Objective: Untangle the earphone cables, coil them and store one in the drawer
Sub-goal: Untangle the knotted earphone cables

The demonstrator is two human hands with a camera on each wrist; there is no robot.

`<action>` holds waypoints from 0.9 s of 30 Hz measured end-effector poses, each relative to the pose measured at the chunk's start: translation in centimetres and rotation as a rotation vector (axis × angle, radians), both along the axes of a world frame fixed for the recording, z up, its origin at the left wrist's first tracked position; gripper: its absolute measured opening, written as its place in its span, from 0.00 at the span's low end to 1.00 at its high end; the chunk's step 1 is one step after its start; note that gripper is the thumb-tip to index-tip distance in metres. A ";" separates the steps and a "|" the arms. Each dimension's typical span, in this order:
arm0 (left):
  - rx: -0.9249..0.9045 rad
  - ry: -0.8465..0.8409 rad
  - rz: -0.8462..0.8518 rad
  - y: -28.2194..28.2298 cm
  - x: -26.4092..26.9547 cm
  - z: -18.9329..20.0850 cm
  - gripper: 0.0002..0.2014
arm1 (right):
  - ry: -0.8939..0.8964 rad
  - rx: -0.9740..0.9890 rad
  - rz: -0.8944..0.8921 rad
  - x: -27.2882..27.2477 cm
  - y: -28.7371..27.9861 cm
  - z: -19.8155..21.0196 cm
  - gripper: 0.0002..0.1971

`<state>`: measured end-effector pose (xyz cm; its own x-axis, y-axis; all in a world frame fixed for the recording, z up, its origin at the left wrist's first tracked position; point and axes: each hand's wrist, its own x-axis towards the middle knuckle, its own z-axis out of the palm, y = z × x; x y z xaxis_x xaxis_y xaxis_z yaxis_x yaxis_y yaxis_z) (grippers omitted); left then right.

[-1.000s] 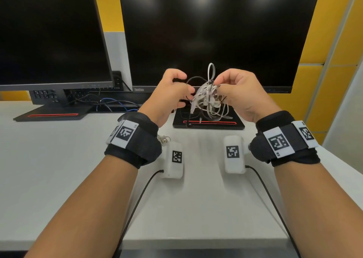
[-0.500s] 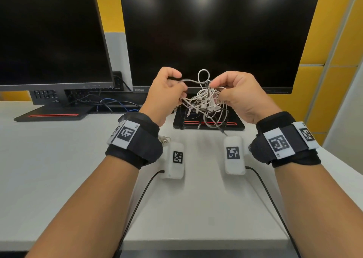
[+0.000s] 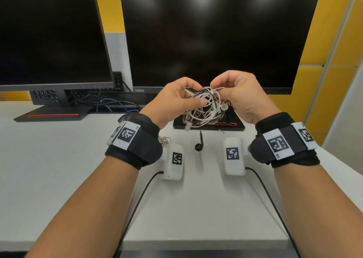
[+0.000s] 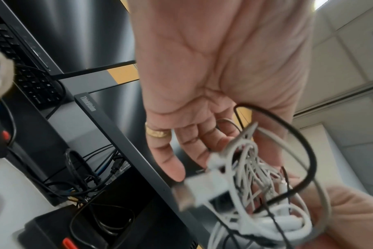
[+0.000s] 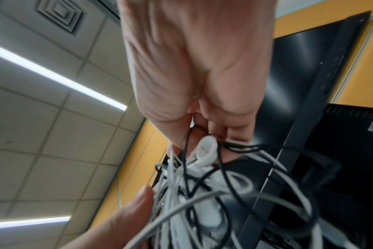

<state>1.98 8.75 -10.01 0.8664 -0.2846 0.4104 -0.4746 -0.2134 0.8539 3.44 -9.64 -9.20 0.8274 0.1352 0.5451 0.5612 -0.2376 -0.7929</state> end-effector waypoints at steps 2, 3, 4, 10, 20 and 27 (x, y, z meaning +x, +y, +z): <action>-0.028 -0.003 0.023 0.0 0.2 0.0 0.09 | -0.018 -0.032 -0.062 0.1 0.1 0.0 0.11; -0.047 -0.007 0.037 0.0 0.2 0.0 0.09 | -0.024 -0.048 -0.083 0.1 0.1 0.0 0.12; -0.064 -0.020 0.057 -0.1 0.3 -0.1 0.09 | -0.023 -0.055 -0.095 0.1 0.2 0.0 0.12; -0.172 -0.105 0.147 -0.1 0.8 -0.3 0.16 | 0.012 -0.123 -0.080 -0.7 0.7 0.4 0.06; -0.289 -0.052 0.183 -0.7 0.1 0.3 0.04 | 0.008 -0.155 -0.086 -0.1 1.0 -0.1 0.03; -0.029 -0.096 0.219 -0.4 0.9 -0.1 0.05 | 0.015 -0.148 -0.104 -0.3 1.1 -0.1 0.03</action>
